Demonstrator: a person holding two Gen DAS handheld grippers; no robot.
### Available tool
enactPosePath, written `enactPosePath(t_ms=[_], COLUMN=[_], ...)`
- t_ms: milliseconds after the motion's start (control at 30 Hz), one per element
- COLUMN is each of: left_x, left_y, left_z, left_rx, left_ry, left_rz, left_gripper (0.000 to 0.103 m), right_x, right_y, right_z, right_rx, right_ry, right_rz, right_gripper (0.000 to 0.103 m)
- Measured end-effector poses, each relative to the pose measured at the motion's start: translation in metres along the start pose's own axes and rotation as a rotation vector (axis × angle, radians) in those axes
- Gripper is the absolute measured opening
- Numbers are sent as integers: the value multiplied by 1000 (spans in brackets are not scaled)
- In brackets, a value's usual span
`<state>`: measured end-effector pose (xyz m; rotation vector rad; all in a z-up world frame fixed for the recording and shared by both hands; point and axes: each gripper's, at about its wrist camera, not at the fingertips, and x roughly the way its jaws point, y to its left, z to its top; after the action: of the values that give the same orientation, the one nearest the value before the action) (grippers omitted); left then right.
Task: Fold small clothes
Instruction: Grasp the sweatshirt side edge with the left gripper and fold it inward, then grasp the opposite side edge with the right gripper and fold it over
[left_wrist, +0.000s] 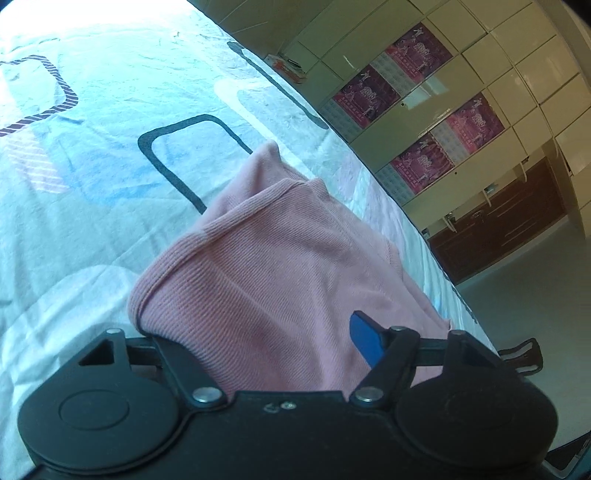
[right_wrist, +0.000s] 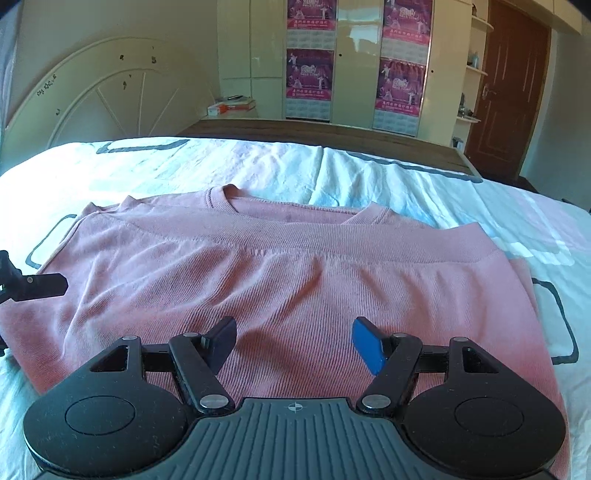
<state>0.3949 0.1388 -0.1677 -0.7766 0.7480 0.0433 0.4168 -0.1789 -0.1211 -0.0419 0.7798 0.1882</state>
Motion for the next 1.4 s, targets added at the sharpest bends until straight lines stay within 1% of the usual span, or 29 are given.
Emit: enactPosePath(t_ms=[33,67,133,167,200,233,333,500,600,700,800,867,933,1033,1100,1133,1233,1267,1300,1367,1400], left_x=[2,4,6,7,7,7,7,-3,-11,-19,-24,-24,-19,-7,5,10,30,40,49,60,65], left_y=[2,4,8,9,12,15,17,4,-14,-38,-74,-106,-144,-192,-225,-237,-267,-275,-279,-280,-276], left_z=[1,1,2,2,3,3,6,8,10,9,3,-4,-17,-39,-65,-75,-120,-140,-159,-187,-200], left_rx=[-6,-10,-14,-14,-20,-31,-49,-12,59,130,232,324,422,528,608,636,744,805,859,914,937], left_ry=[0,-5,-10,-12,-10,-10,-5,-39,-73,-105,-128,-130,-118,-85,-50,-33,50,97,134,195,229], left_rz=[-6,-9,-15,-13,-13,-15,-20,-28,-34,-38,-48,-68,-94,-146,-193,-212,-264,-267,-254,-218,-205], left_gripper=[52,48,34,30,23,21,17,14,13,13,13,13,13,13,13,13,13,13,14,18,24], right_x=[4,8,15,16,17,18,18,20,20,17,9,1,-8,-22,-33,-39,-54,-59,-64,-73,-77], right_y=[1,2,4,4,5,7,7,5,2,-5,-16,-28,-46,-83,-112,-126,-165,-176,-189,-209,-217], right_z=[0,0,-4,-5,-6,-6,-6,-10,-8,-6,-4,-3,-2,-4,-7,-9,-17,-21,-25,-31,-34], right_rx=[-4,-12,-22,-26,-32,-37,-32,-34,-33,-18,-9,8,37,82,120,138,176,190,206,237,250], right_ry=[6,17,33,30,29,30,34,31,28,21,-5,-29,-43,-54,-60,-64,-70,-69,-66,-60,-59], right_rz=[-10,-22,-33,-39,-43,-47,-51,-39,-17,25,68,81,93,79,60,51,-1,-19,-37,-63,-72], right_gripper=[69,69,69,70,72,72,73,74,75,75,75,75,75,75,75,75,75,75,75,75,75])
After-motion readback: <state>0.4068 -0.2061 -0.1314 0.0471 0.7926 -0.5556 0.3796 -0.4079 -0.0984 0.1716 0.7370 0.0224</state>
